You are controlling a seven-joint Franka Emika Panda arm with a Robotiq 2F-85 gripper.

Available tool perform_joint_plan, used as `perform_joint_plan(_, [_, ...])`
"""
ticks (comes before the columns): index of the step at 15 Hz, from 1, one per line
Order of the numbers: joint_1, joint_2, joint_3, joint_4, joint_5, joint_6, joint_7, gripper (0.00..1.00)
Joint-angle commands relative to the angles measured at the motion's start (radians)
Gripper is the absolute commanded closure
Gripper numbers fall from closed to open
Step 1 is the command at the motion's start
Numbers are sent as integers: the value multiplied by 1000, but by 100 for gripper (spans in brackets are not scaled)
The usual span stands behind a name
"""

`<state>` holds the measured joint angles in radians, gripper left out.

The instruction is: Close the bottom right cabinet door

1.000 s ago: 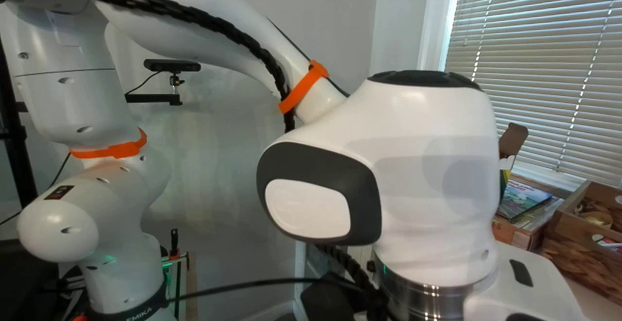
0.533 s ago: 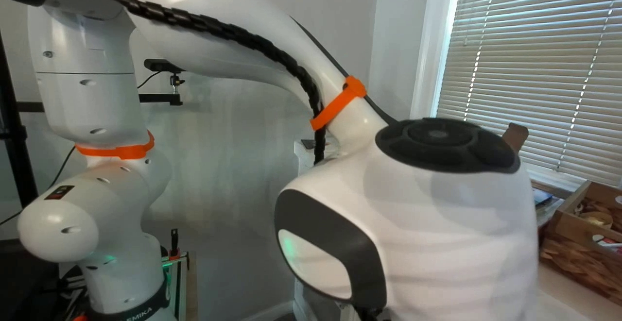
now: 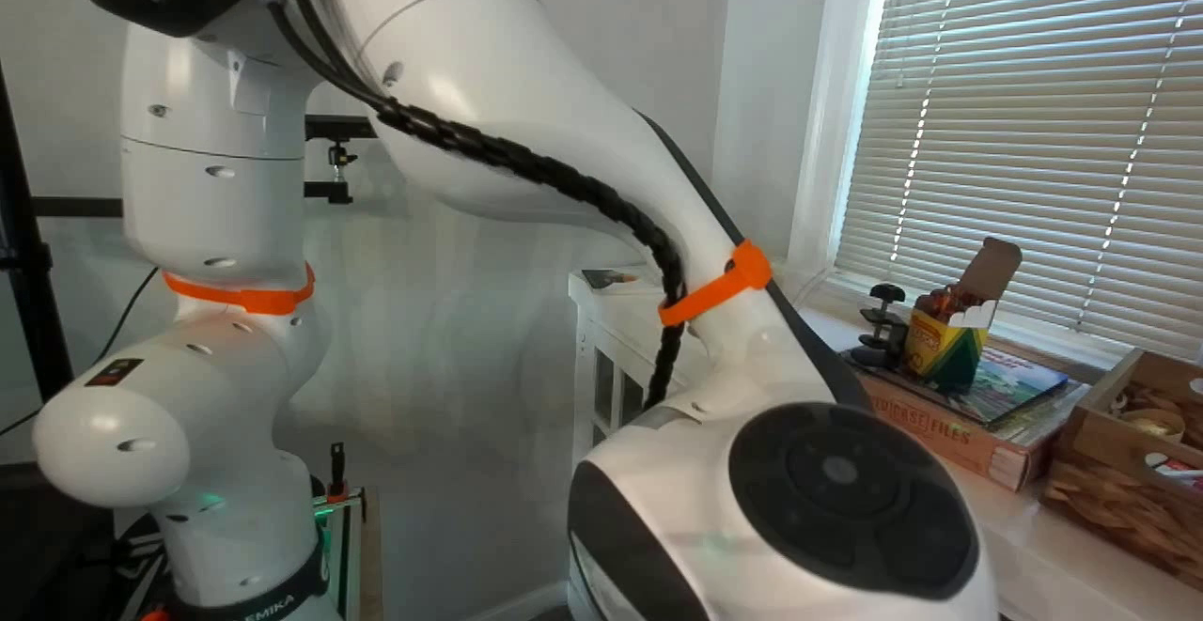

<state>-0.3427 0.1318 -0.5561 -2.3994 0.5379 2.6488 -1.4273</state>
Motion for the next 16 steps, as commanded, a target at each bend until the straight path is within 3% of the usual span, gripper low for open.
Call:
perform_joint_plan(1, [-54,81,46,42,225,-33,-156,0])
perform_joint_plan(5, [-94,151,75,67,376,-53,-242,0])
perform_joint_plan(8, [-112,190,81,88,400,-62,-242,0])
perform_joint_plan(9, [-150,192,117,89,329,-63,-168,0])
perform_joint_plan(11, [-166,186,133,97,317,-89,-122,0])
perform_joint_plan(16, [-160,154,138,120,233,-211,143,0])
